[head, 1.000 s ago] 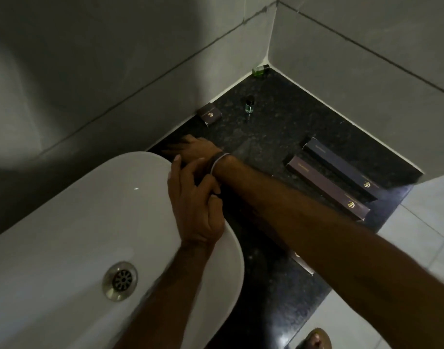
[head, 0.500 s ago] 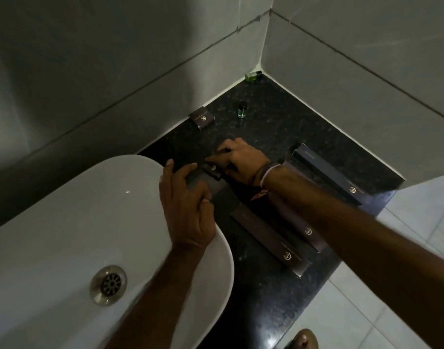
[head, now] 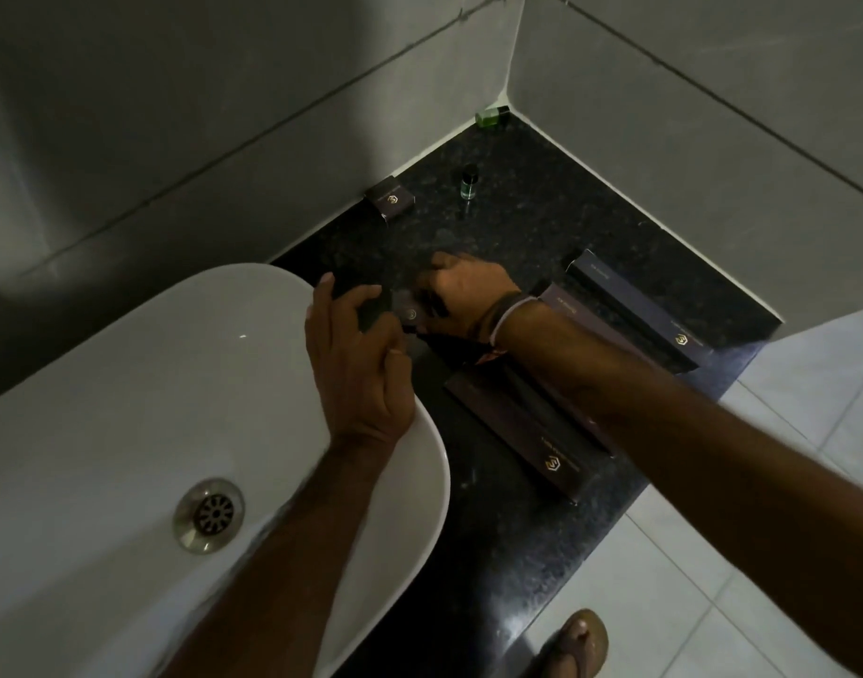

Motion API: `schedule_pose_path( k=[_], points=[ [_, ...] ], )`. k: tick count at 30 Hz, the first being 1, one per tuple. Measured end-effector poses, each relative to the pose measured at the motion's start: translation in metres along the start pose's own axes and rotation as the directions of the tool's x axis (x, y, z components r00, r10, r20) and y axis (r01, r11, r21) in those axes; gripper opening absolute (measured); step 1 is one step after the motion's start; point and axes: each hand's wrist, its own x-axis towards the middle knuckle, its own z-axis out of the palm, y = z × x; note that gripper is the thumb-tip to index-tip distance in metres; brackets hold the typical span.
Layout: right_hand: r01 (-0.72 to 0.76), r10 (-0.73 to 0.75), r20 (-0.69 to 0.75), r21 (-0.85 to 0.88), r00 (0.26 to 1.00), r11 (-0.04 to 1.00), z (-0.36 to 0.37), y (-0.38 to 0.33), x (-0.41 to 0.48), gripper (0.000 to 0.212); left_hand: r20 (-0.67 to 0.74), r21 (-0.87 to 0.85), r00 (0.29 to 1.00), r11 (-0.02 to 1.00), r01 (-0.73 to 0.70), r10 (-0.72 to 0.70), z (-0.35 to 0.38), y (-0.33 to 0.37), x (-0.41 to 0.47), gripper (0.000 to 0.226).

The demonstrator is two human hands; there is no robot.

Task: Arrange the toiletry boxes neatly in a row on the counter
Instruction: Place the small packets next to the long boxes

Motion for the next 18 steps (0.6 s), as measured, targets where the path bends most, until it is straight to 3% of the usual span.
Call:
schedule_pose_path(
  k=[5, 18],
  points=[
    [0.200, -0.183, 0.120, -0.154, 0.976, 0.967, -0.010, 0.003, -0.004, 0.048, 0.015, -0.008, 1.000, 1.000, 0.008, -0.008, -0.005, 0.005, 0.001, 0.037],
    [0.240, -0.209, 0.187, -0.163, 0.960, 0.957, -0.006, -0.002, -0.013, 0.055, -0.009, -0.032, 1.000, 0.999, 0.001, -0.001, 0.003, -0.002, 0.000, 0.029]
  ],
)
